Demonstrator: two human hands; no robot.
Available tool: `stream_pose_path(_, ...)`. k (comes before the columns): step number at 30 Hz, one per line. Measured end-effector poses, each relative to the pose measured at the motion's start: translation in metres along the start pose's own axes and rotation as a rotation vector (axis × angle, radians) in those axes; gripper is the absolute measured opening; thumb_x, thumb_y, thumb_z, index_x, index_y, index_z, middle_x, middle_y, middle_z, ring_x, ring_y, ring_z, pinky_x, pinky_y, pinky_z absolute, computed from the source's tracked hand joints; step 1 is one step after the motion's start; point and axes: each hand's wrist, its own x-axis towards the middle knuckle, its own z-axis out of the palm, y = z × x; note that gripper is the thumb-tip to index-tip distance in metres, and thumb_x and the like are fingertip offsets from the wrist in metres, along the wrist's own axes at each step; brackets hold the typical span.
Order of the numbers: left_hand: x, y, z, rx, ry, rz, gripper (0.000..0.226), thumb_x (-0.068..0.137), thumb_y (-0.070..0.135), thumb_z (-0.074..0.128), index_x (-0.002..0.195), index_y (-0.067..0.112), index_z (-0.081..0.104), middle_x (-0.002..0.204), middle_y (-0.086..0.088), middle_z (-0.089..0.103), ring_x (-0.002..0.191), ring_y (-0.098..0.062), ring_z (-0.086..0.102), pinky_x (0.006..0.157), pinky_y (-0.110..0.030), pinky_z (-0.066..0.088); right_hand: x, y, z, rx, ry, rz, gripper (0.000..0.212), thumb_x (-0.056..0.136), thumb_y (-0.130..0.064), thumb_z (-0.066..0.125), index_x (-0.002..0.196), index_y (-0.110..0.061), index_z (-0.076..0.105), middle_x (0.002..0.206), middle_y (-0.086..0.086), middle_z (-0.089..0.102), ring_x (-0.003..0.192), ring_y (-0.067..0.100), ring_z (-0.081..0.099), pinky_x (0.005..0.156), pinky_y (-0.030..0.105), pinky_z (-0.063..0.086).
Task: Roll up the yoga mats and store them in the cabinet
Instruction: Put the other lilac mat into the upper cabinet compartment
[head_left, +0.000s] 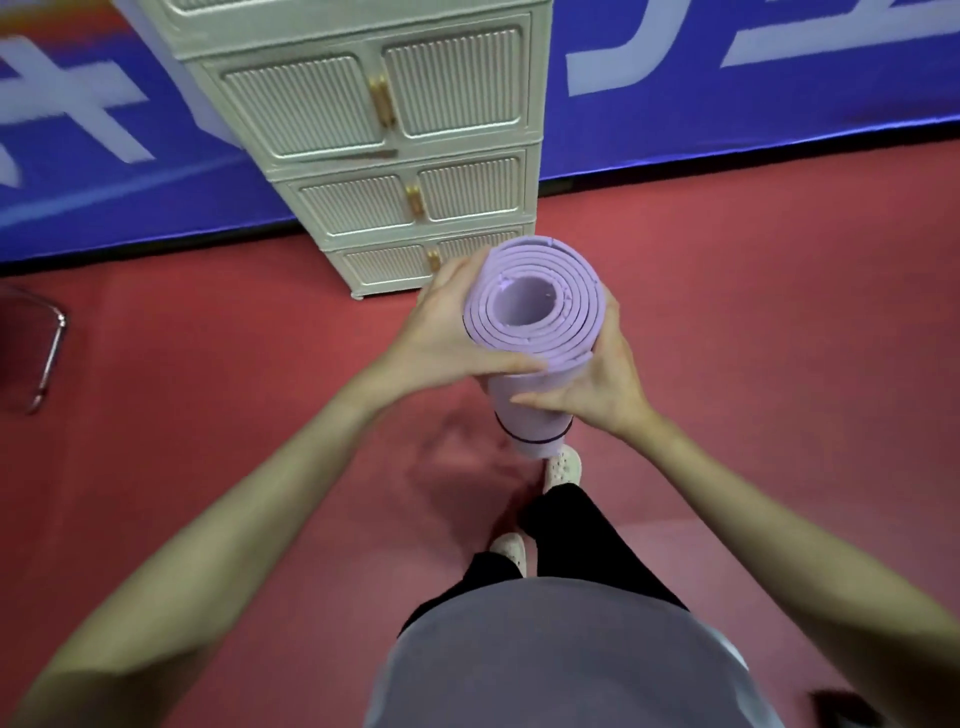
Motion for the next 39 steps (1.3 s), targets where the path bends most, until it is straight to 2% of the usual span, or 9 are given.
stream_pose_path(2,0.020,-0.016,-0.013,-0.104,0.039,-0.071,0.090,0.057,0.058,0.078,0.135,0.034,0.040,0.128,0.013,0.046,0.125,-0.002,0.043,0.108,-0.016,0.032,0.029,0.006,0.002,-0.001,-0.049,-0.012,0.123,0.043,-0.043,0.095,0.138,-0.044,0.016,0.144,0.000,0.042,0.133,0.008,0.043,0.107,0.026,0.040)
stream_pose_path(7,0.075,-0.053,-0.032,-0.173,0.177,-0.128,0.066,0.079,0.039,0.070,0.136,0.011,0.050,0.132,0.000,0.058,0.120,-0.013,0.056,0.105,-0.035,0.044,0.108,0.020,0.000,0.031,-0.149,-0.043,0.120,0.042,-0.035,0.096,0.134,-0.049,0.021,0.137,-0.026,0.043,0.128,-0.001,0.046,0.101,0.017,0.040)
stream_pose_path(13,0.139,-0.068,-0.050,-0.220,0.278,-0.164,0.061,0.080,0.032,0.071,0.132,0.009,0.052,0.127,0.001,0.060,0.111,-0.011,0.059,0.098,-0.027,0.046,0.190,0.032,-0.004,0.012,-0.197,-0.059,0.121,0.038,-0.041,0.095,0.129,-0.064,0.018,0.129,-0.039,0.041,0.122,-0.012,0.044,0.093,0.005,0.035)
stream_pose_path(17,0.175,-0.081,-0.064,-0.321,0.314,-0.222,0.063,0.075,0.045,0.067,0.129,0.017,0.054,0.127,0.001,0.061,0.111,-0.015,0.060,0.092,-0.024,0.049,0.240,0.033,-0.001,0.008,-0.214,-0.137,0.122,0.041,-0.024,0.099,0.129,-0.063,0.024,0.129,-0.038,0.045,0.123,-0.006,0.048,0.097,0.016,0.042)
stream_pose_path(21,0.207,-0.099,-0.084,-0.363,0.336,-0.240,0.051,0.082,0.029,0.068,0.129,0.014,0.055,0.128,-0.002,0.061,0.112,-0.015,0.059,0.092,-0.021,0.048,0.281,0.039,0.008,0.029,-0.224,-0.128,0.120,0.041,-0.026,0.100,0.137,-0.042,0.029,0.136,-0.023,0.048,0.129,0.008,0.048,0.104,0.034,0.043)
stream_pose_path(26,0.266,-0.136,-0.127,-0.482,0.289,-0.377,0.018,0.097,0.010,0.053,0.111,0.006,0.064,0.095,0.001,0.067,0.079,0.003,0.063,0.072,-0.023,0.053,0.332,0.053,0.030,0.030,-0.191,-0.056,0.119,0.040,-0.022,0.100,0.132,-0.048,0.027,0.130,-0.039,0.042,0.124,-0.010,0.044,0.095,0.008,0.036)
stream_pose_path(31,0.335,-0.219,-0.175,-0.585,0.255,-0.591,0.010,0.095,0.010,0.054,0.098,0.010,0.063,0.091,-0.001,0.070,0.080,-0.014,0.066,0.073,-0.035,0.057,0.374,0.060,0.067,-0.012,-0.099,0.015,0.118,0.042,-0.028,0.097,0.134,-0.037,0.024,0.129,-0.042,0.037,0.123,-0.013,0.041,0.098,0.007,0.034)
stream_pose_path(35,0.387,-0.279,-0.194,-0.527,0.241,-0.647,0.025,0.091,0.007,0.059,0.115,0.008,0.059,0.088,0.003,0.063,0.082,-0.010,0.060,0.077,-0.034,0.056,0.396,0.061,0.095,-0.026,0.007,0.037,0.112,0.043,-0.017,0.099,0.132,-0.036,0.034,0.128,-0.030,0.047,0.122,-0.003,0.048,0.099,0.018,0.042)
stream_pose_path(39,0.433,-0.312,-0.200,-0.466,0.191,-0.685,0.041,0.089,0.005,0.056,0.130,0.006,0.051,0.106,-0.004,0.059,0.085,-0.010,0.056,0.068,-0.023,0.051,0.409,0.065,0.112,-0.032,0.091,0.064,0.110,0.044,-0.032,0.097,0.132,-0.034,0.030,0.130,-0.031,0.040,0.123,-0.007,0.044,0.099,0.010,0.036)
